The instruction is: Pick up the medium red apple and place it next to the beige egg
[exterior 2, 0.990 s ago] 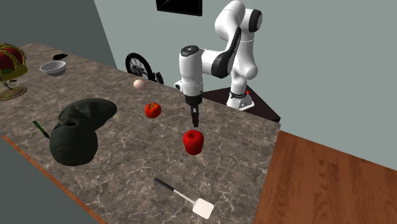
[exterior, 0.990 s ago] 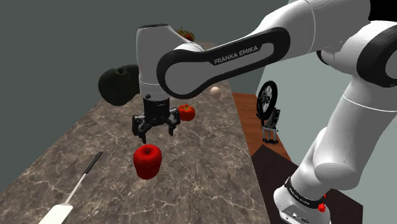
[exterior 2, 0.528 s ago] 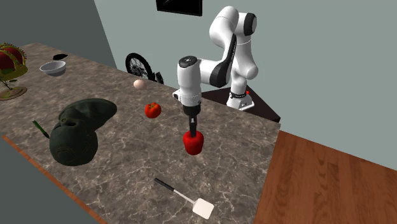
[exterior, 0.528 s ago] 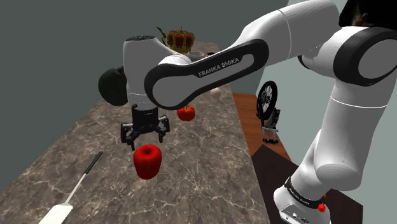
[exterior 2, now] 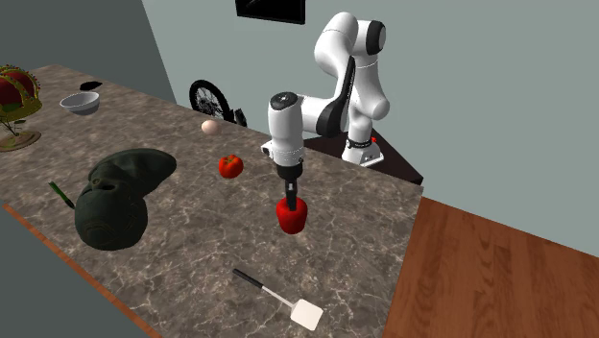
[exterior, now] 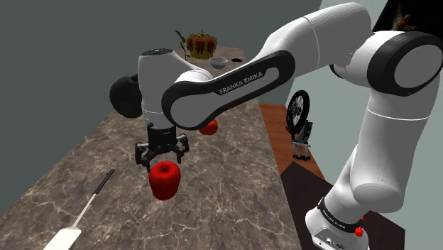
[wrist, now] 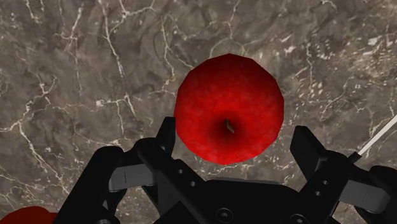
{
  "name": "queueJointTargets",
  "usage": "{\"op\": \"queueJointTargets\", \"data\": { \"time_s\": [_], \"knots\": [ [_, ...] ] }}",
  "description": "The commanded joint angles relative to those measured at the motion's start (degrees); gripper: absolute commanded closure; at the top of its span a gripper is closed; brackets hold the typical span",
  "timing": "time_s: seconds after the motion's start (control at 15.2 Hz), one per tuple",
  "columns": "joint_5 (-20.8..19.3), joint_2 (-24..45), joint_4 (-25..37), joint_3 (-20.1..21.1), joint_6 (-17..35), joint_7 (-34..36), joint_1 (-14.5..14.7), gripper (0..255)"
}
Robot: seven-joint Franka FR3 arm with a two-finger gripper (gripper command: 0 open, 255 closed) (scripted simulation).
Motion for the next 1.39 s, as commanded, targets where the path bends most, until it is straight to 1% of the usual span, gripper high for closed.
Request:
{"op": "queueJointTargets", "data": {
  "time_s": [0.0,0.07,0.13,0.73,1.32],
  "knots": [
    [0.00,0.00,0.00,0.00,0.00,0.00,0.00,0],
    [0.00,0.00,-0.01,0.00,0.01,0.00,0.00,0],
    [0.00,0.00,-0.01,0.00,0.01,0.00,0.00,255],
    [0.00,0.00,-0.01,0.00,0.01,0.00,0.00,255],
    [1.38,-2.22,4.38,0.45,-6.28,-0.63,-0.33,255]
  ]
}}
